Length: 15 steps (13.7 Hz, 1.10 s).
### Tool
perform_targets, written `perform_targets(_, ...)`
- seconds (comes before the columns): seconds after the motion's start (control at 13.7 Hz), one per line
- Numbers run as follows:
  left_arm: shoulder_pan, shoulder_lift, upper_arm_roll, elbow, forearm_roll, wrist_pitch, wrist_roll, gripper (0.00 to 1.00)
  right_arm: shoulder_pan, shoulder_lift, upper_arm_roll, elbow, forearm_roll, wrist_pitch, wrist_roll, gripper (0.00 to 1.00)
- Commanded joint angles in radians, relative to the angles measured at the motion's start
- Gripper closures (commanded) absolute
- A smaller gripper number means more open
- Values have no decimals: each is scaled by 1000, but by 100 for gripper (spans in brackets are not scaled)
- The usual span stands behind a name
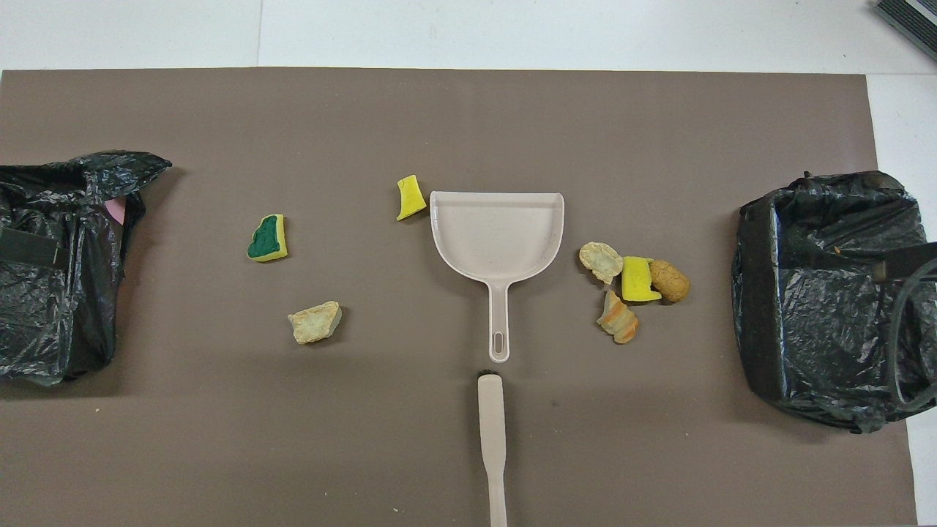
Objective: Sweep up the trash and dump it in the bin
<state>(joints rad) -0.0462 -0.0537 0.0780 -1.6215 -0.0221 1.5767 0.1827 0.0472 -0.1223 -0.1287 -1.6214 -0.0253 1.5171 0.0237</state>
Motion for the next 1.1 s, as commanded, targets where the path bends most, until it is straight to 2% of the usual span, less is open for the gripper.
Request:
perform_targets(0.0, 3, -20, 2, -17, 16, 3, 1, 0, 0, -16, -2, -25, 5, 40, -31, 0)
perform_targets(1.02, 3, -18, 0, -17, 16, 3, 1, 0, -9, -20, -2, -37, 5, 43, -34, 0)
